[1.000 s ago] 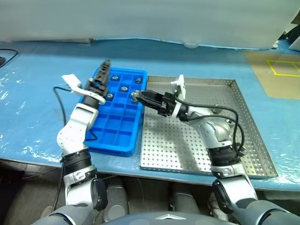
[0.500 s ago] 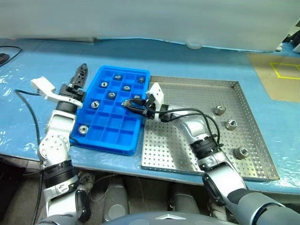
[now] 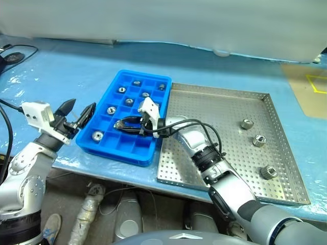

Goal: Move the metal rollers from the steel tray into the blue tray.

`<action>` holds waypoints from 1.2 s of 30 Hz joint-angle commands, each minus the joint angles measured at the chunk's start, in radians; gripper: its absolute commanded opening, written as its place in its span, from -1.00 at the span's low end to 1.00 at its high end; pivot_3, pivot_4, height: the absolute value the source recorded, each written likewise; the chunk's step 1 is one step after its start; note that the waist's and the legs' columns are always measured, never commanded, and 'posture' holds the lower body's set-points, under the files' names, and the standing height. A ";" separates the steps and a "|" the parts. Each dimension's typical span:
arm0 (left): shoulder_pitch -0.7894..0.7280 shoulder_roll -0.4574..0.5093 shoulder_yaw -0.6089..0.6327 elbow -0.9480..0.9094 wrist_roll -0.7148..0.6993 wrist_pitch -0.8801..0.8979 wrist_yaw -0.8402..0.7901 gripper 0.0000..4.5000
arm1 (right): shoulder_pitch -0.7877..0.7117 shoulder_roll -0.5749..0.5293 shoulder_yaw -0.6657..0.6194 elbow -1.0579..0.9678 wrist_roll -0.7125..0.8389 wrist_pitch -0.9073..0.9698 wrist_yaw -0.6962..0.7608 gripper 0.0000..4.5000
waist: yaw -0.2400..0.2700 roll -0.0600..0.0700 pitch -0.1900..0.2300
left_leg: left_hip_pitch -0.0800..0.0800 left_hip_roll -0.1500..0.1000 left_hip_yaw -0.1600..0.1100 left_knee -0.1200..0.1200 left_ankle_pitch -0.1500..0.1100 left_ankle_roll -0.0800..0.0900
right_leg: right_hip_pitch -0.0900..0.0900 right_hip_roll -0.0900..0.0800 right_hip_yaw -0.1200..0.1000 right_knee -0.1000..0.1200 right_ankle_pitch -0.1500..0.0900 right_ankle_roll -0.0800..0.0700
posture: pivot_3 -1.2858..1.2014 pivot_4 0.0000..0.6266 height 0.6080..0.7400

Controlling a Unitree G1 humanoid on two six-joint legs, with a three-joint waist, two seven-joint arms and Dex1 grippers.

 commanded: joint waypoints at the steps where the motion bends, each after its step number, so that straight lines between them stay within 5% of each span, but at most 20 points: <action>1: 0.031 0.037 0.006 -0.053 0.012 -0.006 -0.046 0.84 | -0.050 0.031 -0.016 0.037 -0.020 -0.054 -0.023 -0.31 | 0.008 0.000 0.000 | 0.000 0.000 0.000 -0.001 0.000 0.000 | 0.000 0.000 0.000 0.001 0.000 0.000 | 0.37 -0.52 1.00; 10: 0.054 0.030 -0.021 -0.063 0.015 -0.002 -0.069 0.84 | -0.091 0.041 -0.045 0.147 -0.060 -0.124 -0.090 -0.31 | 0.035 0.000 0.000 | 0.001 0.000 -0.001 -0.008 0.001 -0.002 | -0.003 0.002 0.001 0.002 0.001 -0.001 | 0.36 -0.52 1.00; 18: 0.023 0.033 -0.094 -0.056 0.009 0.031 -0.102 0.84 | -0.064 0.018 -0.072 0.119 -0.062 -0.135 -0.085 0.89 | 0.032 0.000 0.000 | 0.000 0.001 -0.001 -0.008 0.004 -0.007 | -0.006 0.005 0.002 0.002 0.004 -0.009 | 0.34 -0.52 1.00; 26: -0.181 -0.040 -0.301 0.093 0.063 0.035 -0.183 0.84 | -0.019 -0.114 -0.213 -0.009 0.001 -0.102 -0.103 0.89 | 0.026 0.000 0.000 | 0.000 0.001 -0.001 -0.006 0.006 -0.009 | -0.006 0.005 0.003 0.005 0.004 -0.010 | 0.16 -0.52 1.00; 36: -0.534 -0.181 -0.490 0.511 0.224 -0.087 -0.372 0.84 | 0.208 -0.371 -0.366 -0.385 0.047 0.086 -0.179 0.89 | -0.067 0.000 0.000 | 0.003 0.001 0.000 -0.003 0.012 -0.017 | -0.005 0.005 0.006 0.010 0.005 -0.011 | -0.07 -0.52 1.00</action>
